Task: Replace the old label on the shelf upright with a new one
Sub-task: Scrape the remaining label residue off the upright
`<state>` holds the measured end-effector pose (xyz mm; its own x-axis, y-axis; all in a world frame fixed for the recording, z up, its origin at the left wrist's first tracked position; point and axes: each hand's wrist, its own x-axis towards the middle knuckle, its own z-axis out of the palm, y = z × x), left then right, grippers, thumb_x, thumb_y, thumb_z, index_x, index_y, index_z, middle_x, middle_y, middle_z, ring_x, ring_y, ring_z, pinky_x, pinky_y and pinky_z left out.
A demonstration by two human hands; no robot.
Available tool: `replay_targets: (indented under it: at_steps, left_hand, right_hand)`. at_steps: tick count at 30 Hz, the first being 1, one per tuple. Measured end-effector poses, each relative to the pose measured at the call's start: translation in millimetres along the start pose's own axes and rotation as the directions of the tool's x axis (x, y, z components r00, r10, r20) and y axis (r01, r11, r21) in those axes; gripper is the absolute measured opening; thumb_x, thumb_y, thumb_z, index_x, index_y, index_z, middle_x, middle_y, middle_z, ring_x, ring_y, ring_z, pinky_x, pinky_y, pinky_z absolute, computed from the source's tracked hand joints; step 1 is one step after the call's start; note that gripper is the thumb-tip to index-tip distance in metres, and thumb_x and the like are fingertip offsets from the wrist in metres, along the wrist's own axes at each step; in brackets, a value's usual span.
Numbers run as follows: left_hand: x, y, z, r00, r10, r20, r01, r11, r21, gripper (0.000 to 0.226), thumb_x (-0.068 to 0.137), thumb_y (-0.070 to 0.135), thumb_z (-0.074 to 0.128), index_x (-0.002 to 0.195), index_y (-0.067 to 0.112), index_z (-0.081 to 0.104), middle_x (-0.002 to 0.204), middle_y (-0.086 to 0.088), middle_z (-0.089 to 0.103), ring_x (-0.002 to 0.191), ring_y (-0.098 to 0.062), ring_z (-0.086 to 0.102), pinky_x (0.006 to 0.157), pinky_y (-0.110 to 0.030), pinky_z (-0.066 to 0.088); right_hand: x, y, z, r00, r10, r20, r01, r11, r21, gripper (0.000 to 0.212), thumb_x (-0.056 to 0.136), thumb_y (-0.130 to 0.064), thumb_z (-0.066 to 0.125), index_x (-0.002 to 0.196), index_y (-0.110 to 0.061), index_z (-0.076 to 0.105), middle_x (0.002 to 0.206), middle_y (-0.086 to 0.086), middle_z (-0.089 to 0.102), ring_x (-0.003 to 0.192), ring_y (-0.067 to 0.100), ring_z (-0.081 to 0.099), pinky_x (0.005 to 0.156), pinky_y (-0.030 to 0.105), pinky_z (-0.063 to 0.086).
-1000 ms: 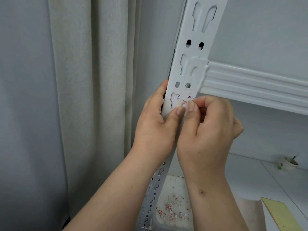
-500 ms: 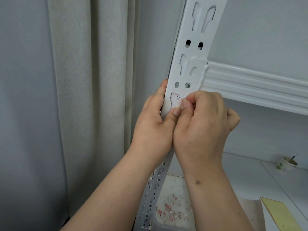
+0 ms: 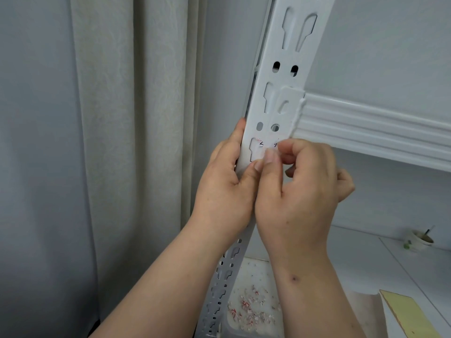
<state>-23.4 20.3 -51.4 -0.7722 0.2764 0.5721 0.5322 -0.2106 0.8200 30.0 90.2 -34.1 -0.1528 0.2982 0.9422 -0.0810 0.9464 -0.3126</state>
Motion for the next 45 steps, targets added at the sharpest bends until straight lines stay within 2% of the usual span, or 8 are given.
replay_targets:
  at_steps: [7, 15, 18, 22, 27, 32, 40, 45]
  left_hand:
    - [-0.9, 2.1, -0.5, 1.0, -0.001, -0.004, 0.001, 1.0, 0.003, 0.063, 0.09, 0.03, 0.055, 0.149, 0.042, 0.036, 0.139, 0.008, 0.056, 0.126, -0.007, 0.056, 0.108, -0.036, 0.045]
    - [-1.9, 3.4, -0.3, 1.0, -0.005, -0.004, 0.005, 1.0, 0.014, 0.065, 0.089, 0.033, 0.056, 0.15, 0.04, 0.035, 0.14, 0.01, 0.055, 0.128, -0.004, 0.054, 0.11, -0.036, 0.043]
    - [-1.2, 3.4, -0.5, 1.0, 0.006, -0.013, -0.005, 0.999, 0.051, 0.067, 0.088, 0.033, 0.056, 0.151, 0.039, 0.034, 0.139, 0.011, 0.056, 0.129, -0.004, 0.052, 0.11, -0.037, 0.042]
    - [-1.2, 3.5, -0.1, 1.0, 0.014, -0.02, -0.012, 0.997, 0.071, 0.066, 0.089, 0.033, 0.056, 0.15, 0.04, 0.034, 0.137, 0.012, 0.057, 0.128, -0.005, 0.054, 0.109, -0.037, 0.044]
    - [-1.3, 2.5, 0.3, 1.0, -0.008, -0.009, 0.008, 0.999, 0.033, 0.059, 0.096, 0.028, 0.056, 0.15, 0.039, 0.036, 0.139, 0.006, 0.057, 0.127, -0.01, 0.057, 0.107, -0.039, 0.046]
    - [-4.1, 5.1, -0.3, 1.0, 0.002, -0.029, -0.001, 0.999, 0.047, 0.06, 0.096, 0.027, 0.057, 0.151, 0.039, 0.034, 0.14, 0.013, 0.054, 0.127, 0.001, 0.053, 0.109, -0.033, 0.044]
    - [-4.3, 6.0, 0.1, 1.0, -0.007, -0.024, 0.008, 1.0, 0.026, 0.065, 0.091, 0.033, 0.057, 0.151, 0.039, 0.033, 0.14, 0.015, 0.053, 0.127, 0.001, 0.052, 0.11, -0.034, 0.043]
    - [-3.0, 5.1, -0.6, 0.999, 0.014, -0.033, -0.011, 0.996, 0.083, 0.065, 0.093, 0.028, 0.058, 0.152, 0.037, 0.033, 0.139, 0.014, 0.053, 0.128, 0.0, 0.051, 0.11, -0.035, 0.042]
  right_hand:
    - [3.4, 2.6, 2.0, 0.998, -0.061, 0.013, 0.062, 0.995, -0.076, 0.005, 0.087, -0.018, 0.061, 0.083, -0.02, 0.063, 0.084, -0.007, 0.062, 0.078, 0.015, 0.058, 0.084, 0.034, 0.025]
    - [5.3, -0.2, 4.3, 0.999, -0.005, 0.044, 0.009, 0.997, -0.081, 0.004, 0.087, -0.017, 0.053, 0.084, -0.019, 0.054, 0.083, -0.009, 0.052, 0.079, 0.014, 0.05, 0.081, 0.03, 0.019]
    - [7.2, 0.8, 1.5, 0.999, 0.032, 0.002, -0.032, 0.999, -0.038, 0.004, 0.088, -0.016, 0.051, 0.086, -0.019, 0.052, 0.086, -0.013, 0.046, 0.082, 0.011, 0.047, 0.083, 0.031, 0.02]
    - [5.2, 1.1, -4.4, 0.998, 0.043, -0.038, -0.042, 0.999, 0.022, 0.002, 0.089, -0.016, 0.052, 0.088, -0.017, 0.053, 0.087, -0.013, 0.046, 0.078, 0.013, 0.05, 0.085, 0.032, 0.024]
    - [0.9, -0.4, -0.7, 0.999, -0.003, 0.039, 0.004, 1.0, -0.003, 0.009, 0.083, -0.02, 0.063, 0.091, -0.016, 0.061, 0.09, -0.014, 0.053, 0.079, 0.018, 0.06, 0.087, 0.036, 0.026]
    - [4.1, 1.2, 3.5, 0.999, -0.03, 0.011, 0.031, 0.998, -0.063, 0.003, 0.086, -0.018, 0.061, 0.084, -0.019, 0.063, 0.084, -0.006, 0.063, 0.078, 0.018, 0.06, 0.085, 0.035, 0.026]
    - [6.7, -1.1, 4.2, 0.998, 0.013, 0.056, -0.008, 0.997, -0.079, 0.007, 0.087, -0.021, 0.05, 0.085, -0.018, 0.055, 0.083, -0.008, 0.051, 0.078, 0.017, 0.052, 0.081, 0.03, 0.018]
    - [6.9, 0.8, -1.9, 0.997, 0.071, -0.019, -0.071, 0.997, -0.003, 0.004, 0.089, -0.017, 0.05, 0.088, -0.02, 0.05, 0.087, -0.012, 0.046, 0.08, 0.014, 0.049, 0.084, 0.03, 0.02]
